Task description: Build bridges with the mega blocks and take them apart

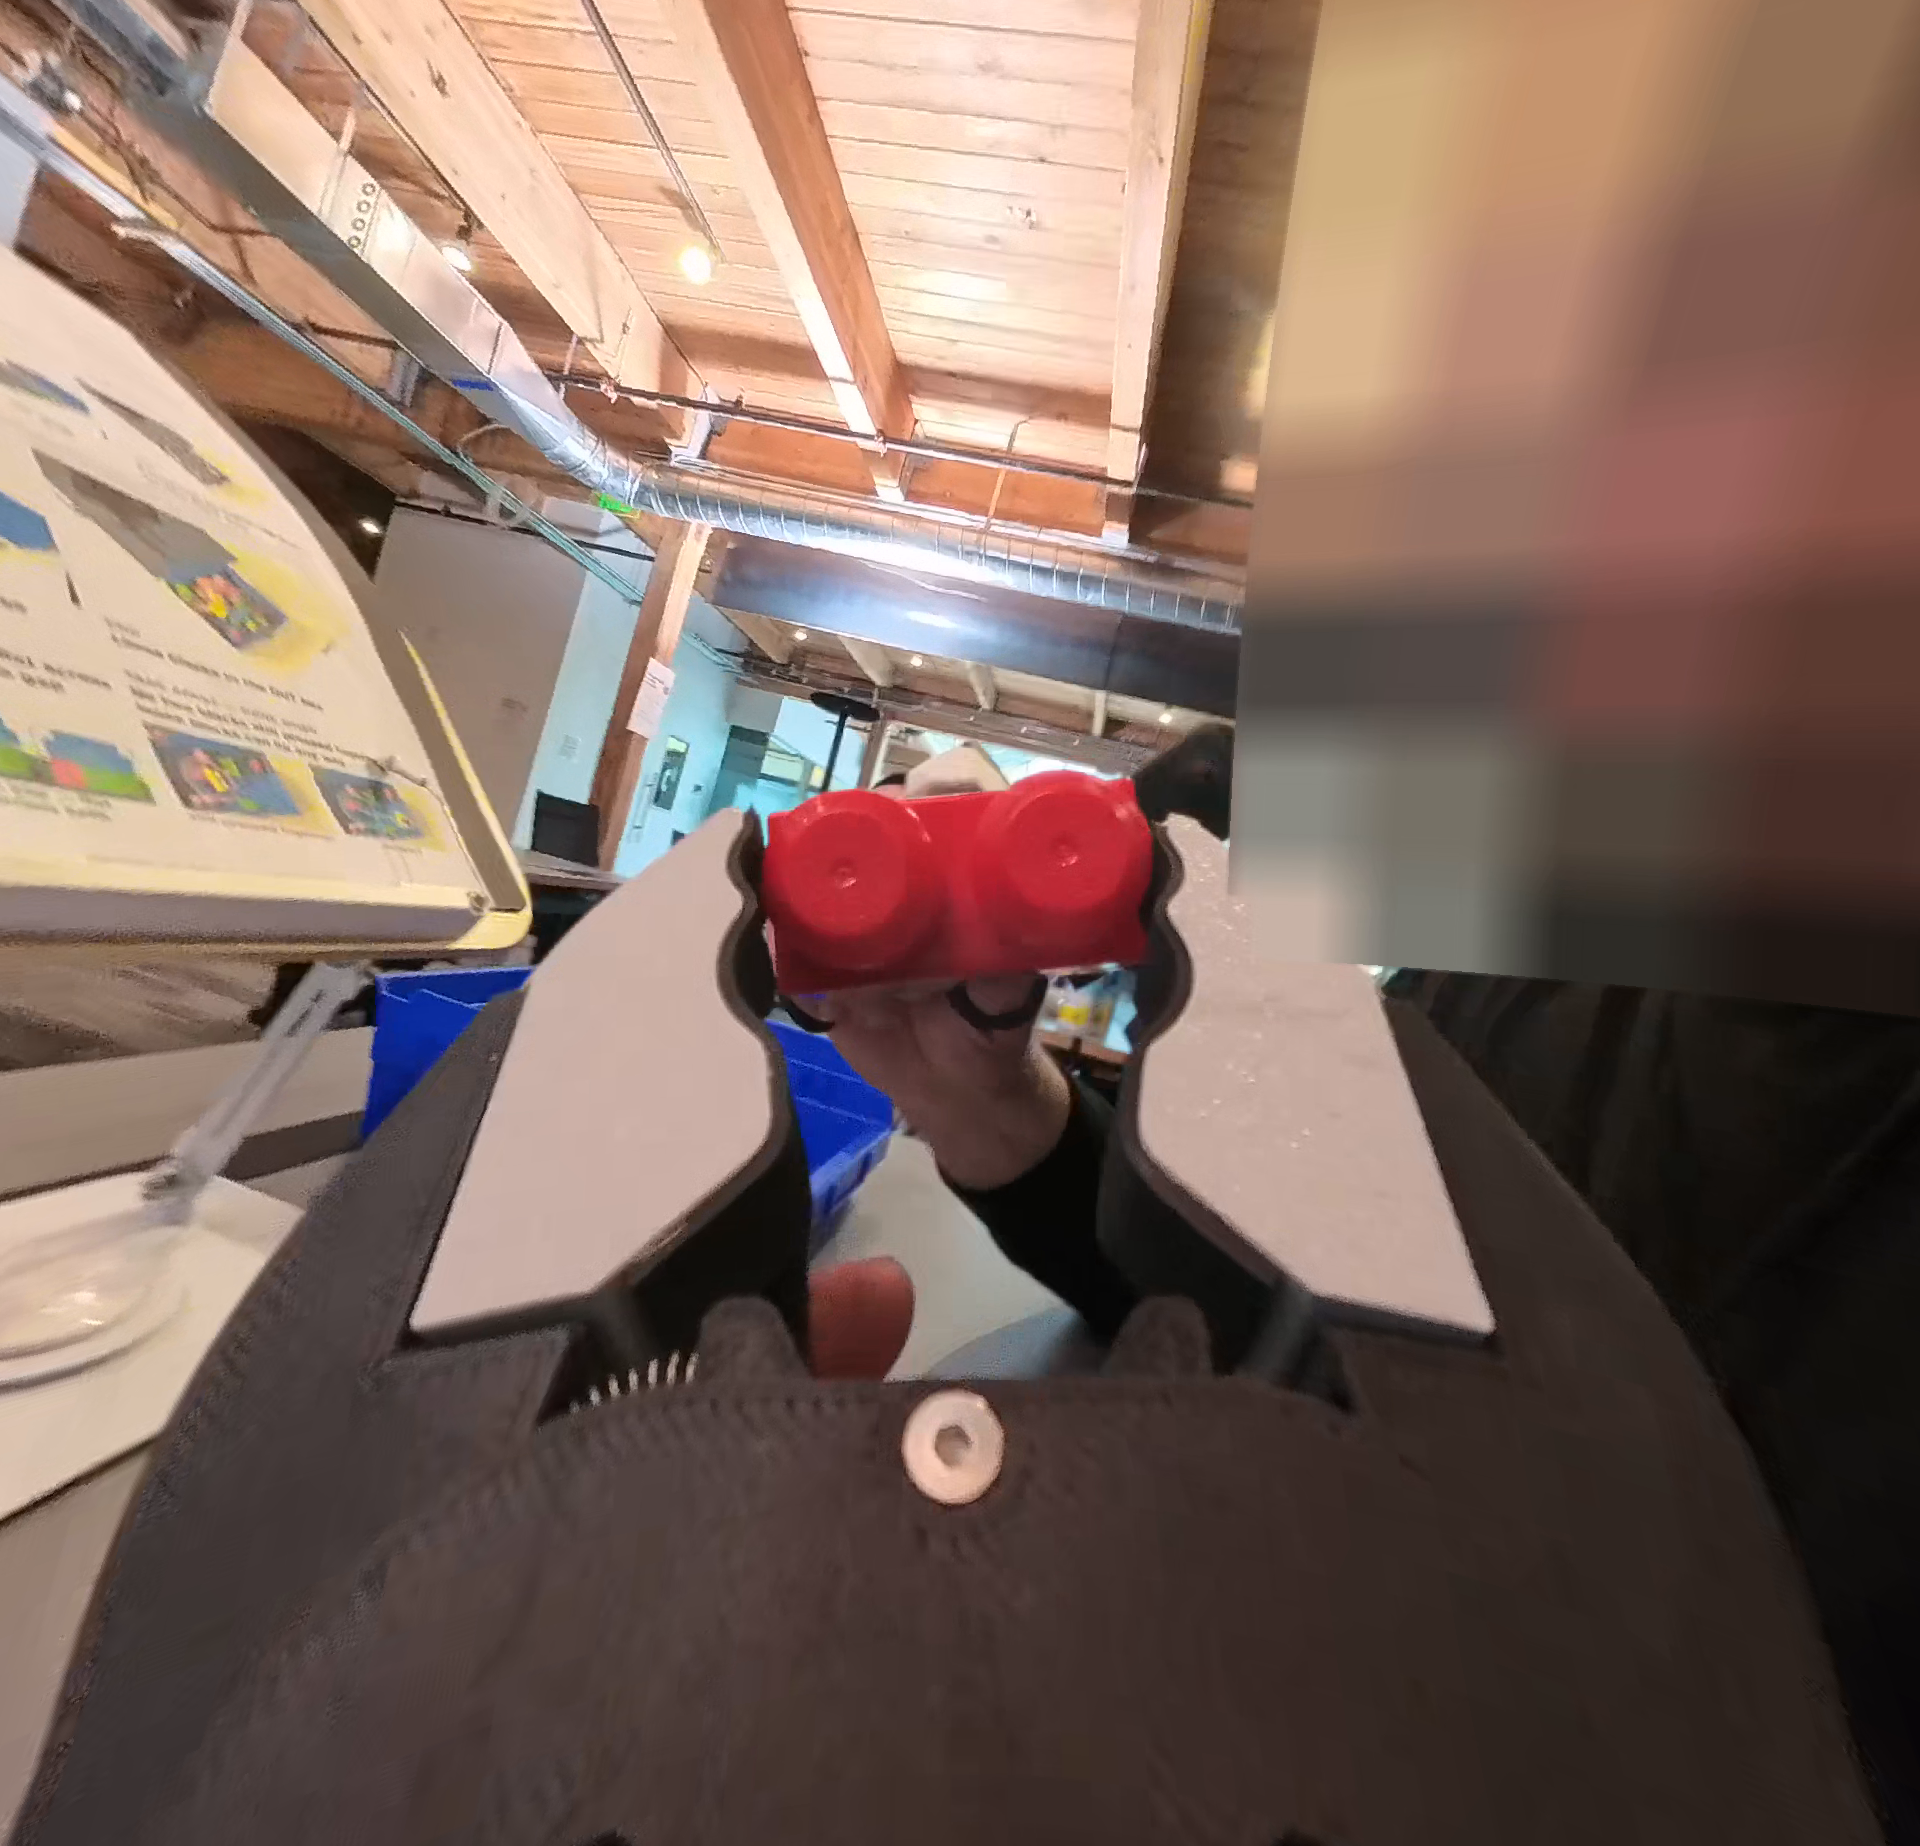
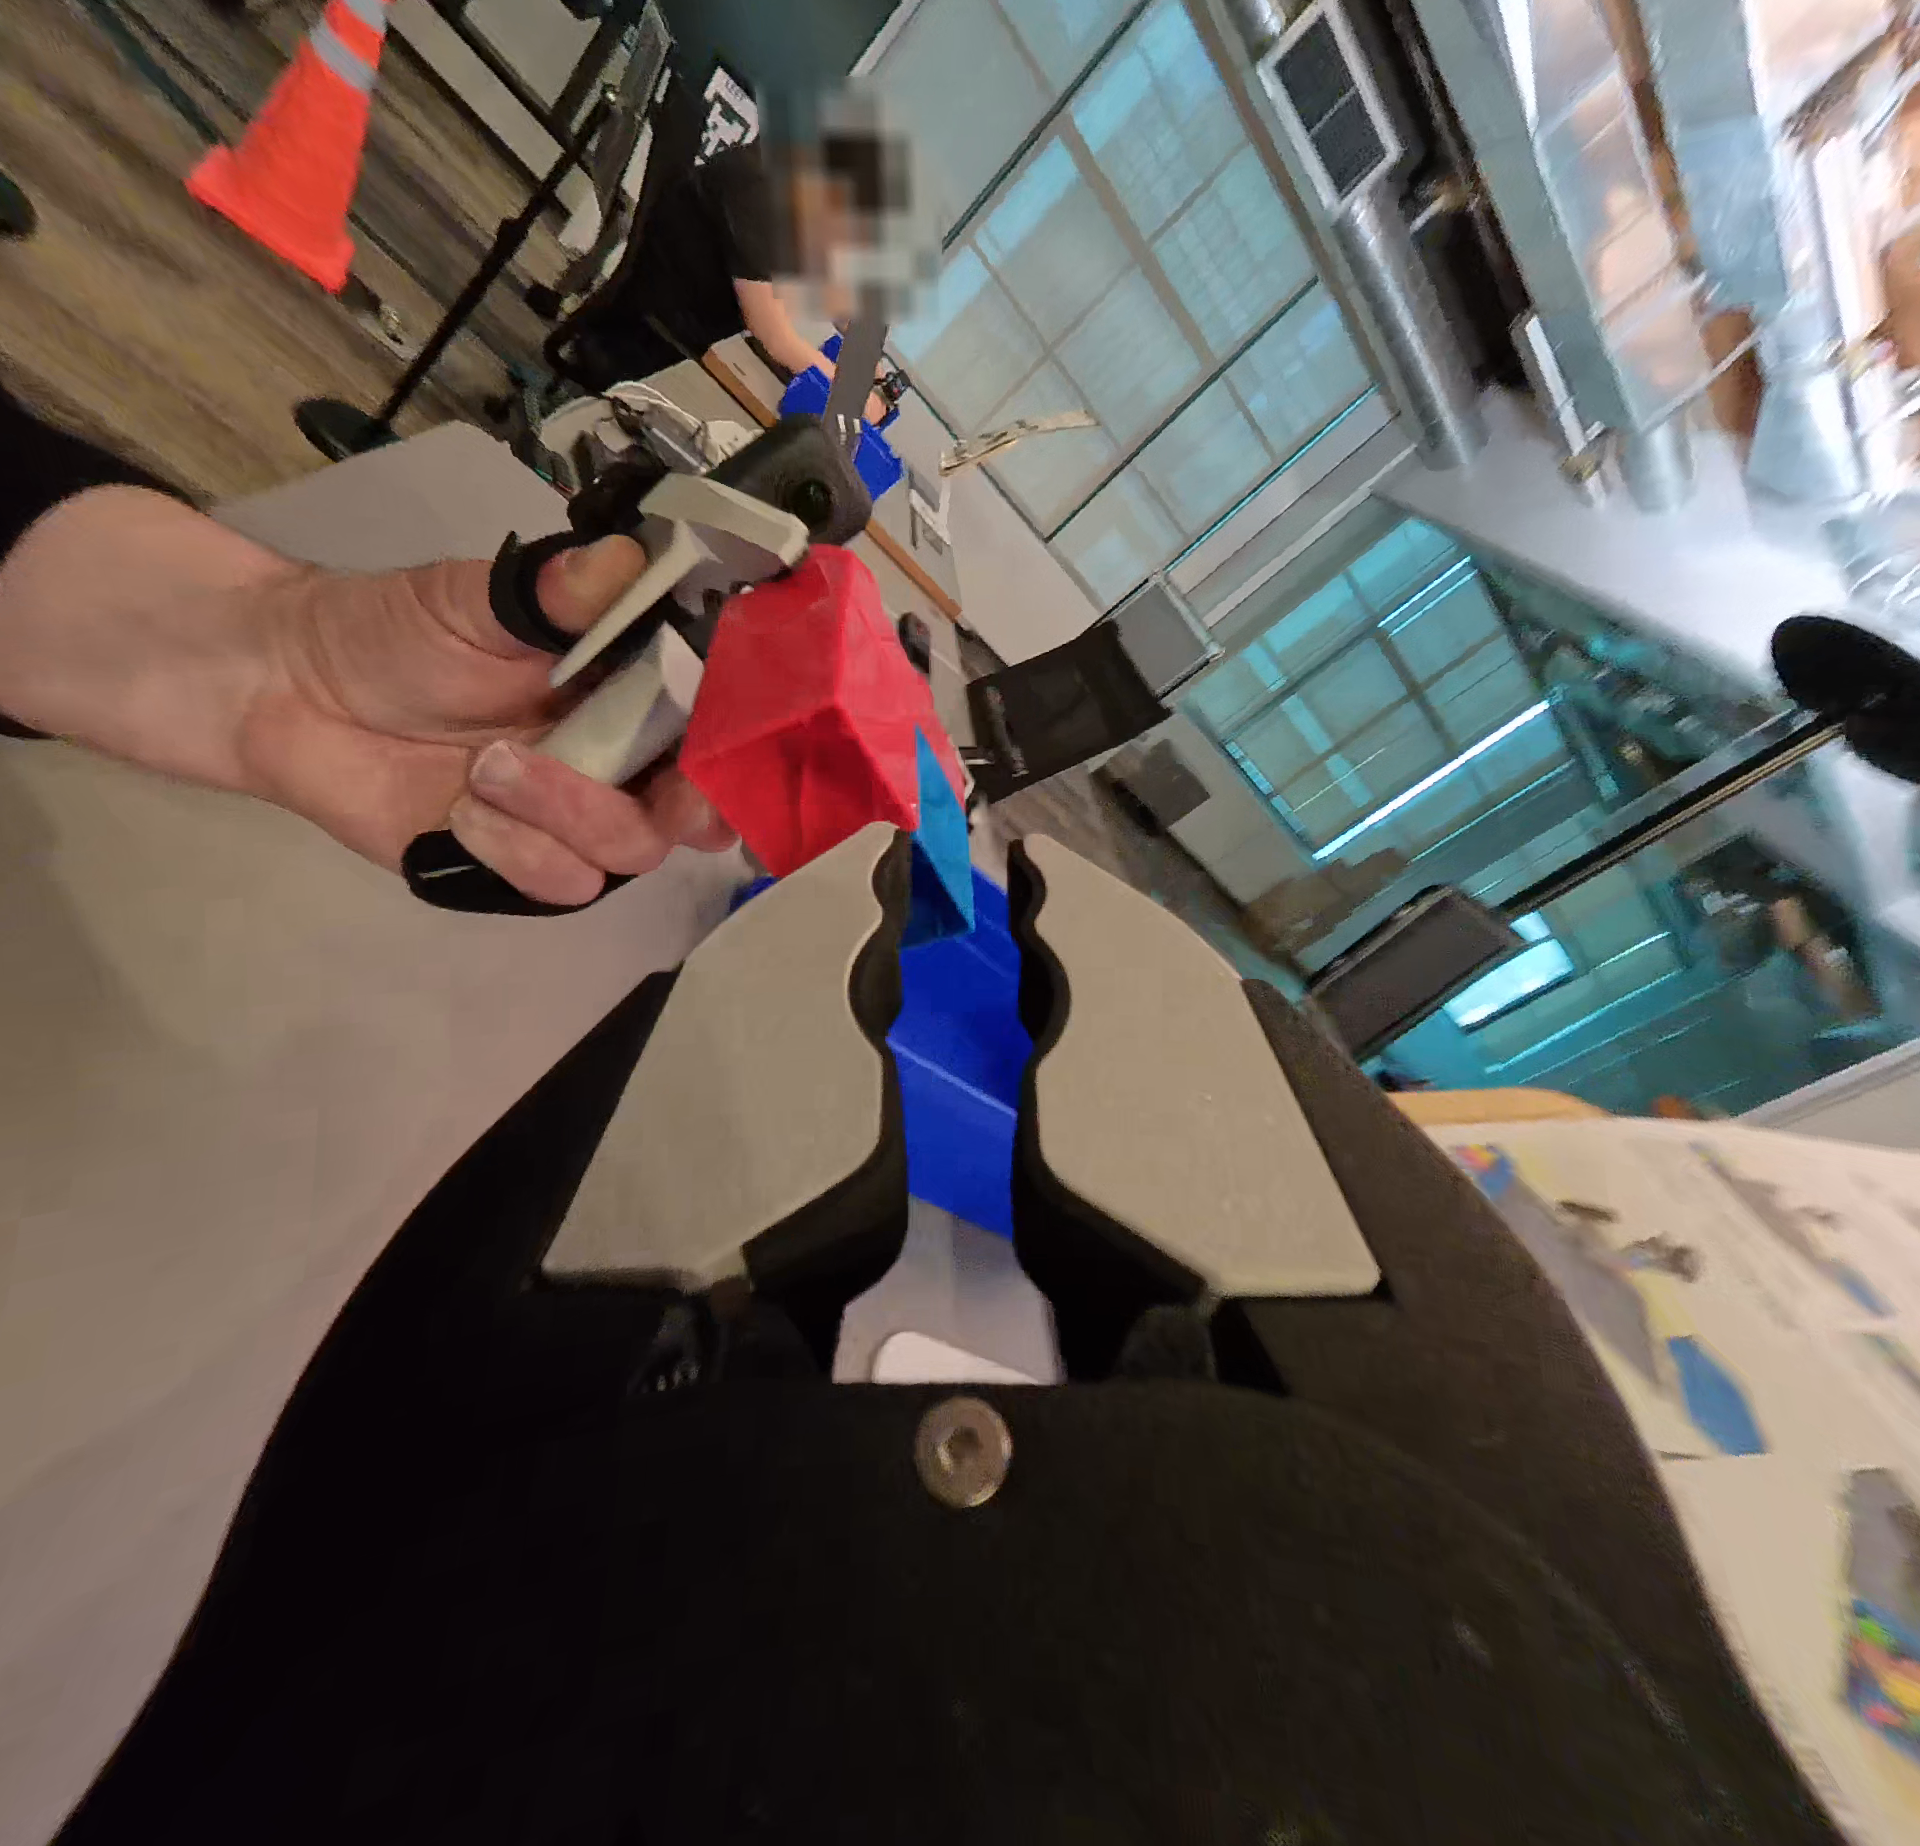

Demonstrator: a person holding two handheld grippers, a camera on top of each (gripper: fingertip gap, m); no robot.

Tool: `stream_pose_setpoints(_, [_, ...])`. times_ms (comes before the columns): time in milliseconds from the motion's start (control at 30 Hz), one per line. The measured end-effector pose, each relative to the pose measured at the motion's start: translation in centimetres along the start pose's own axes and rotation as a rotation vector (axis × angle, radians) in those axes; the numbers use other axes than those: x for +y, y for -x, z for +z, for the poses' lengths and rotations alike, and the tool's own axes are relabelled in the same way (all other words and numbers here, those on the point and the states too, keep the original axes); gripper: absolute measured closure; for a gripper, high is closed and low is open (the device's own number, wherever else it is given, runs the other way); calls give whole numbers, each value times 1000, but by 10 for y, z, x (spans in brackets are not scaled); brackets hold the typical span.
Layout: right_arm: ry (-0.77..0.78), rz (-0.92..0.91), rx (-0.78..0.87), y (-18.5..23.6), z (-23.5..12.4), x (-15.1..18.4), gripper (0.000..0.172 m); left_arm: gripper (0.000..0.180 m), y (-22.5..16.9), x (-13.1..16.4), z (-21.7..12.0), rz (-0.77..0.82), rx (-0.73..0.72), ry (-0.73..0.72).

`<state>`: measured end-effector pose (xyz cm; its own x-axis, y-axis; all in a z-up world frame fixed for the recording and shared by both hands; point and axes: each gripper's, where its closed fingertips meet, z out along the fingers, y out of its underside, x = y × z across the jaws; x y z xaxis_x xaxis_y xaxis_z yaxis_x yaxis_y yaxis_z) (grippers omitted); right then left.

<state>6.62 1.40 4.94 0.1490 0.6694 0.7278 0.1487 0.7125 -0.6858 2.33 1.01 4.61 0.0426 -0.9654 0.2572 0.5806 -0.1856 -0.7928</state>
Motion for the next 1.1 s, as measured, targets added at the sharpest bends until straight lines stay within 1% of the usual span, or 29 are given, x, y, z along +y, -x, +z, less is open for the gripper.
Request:
stream_pose_setpoints(100, [-58,220,-83,3,4,3,156,111,-5,-3,1,119,-25,23])
stream_pose_setpoints(133, [-68,278,-102,4,6,4,152,112,-6,-5,1,147,-34,26])
stream_pose_setpoints(200, [-80,353,-138,8,9,6,153,112,-9,-7,2,208,-40,32])
stream_pose_setpoints(300, [-144,521,-193,8,10,3,158,112,-12,-10,4,273,-42,41])
stream_pose_setpoints(367, [-168,589,-231,11,10,2,162,112,-14,-12,5,310,-43,42])
stream_pose_setpoints(433, [-189,641,-251,10,10,1,161,112,-17,-12,6,334,-35,45])
stream_pose_setpoints(533, [-194,665,-264,9,10,2,157,112,-18,-13,6,346,-33,35])
stream_pose_setpoints(633, [-248,712,-289,8,7,-4,158,112,-21,-12,7,347,-13,31])
stream_pose_setpoints(700, [-264,729,-311,9,6,-6,162,112,-22,-10,8,362,-13,38])
stream_pose_setpoints(933, [-252,719,-344,18,9,-8,160,112,-27,-8,10,353,20,28])
stream_pose_setpoints(967, [-254,719,-349,20,9,-8,160,112,-28,-7,11,353,26,29])
stream_pose_setpoints(1033, [-276,716,-352,22,9,-11,168,112,-27,-7,11,351,28,20])
stream_pose_setpoints(1100, [-280,696,-346,23,8,-13,168,112,-28,-6,11,347,40,23])
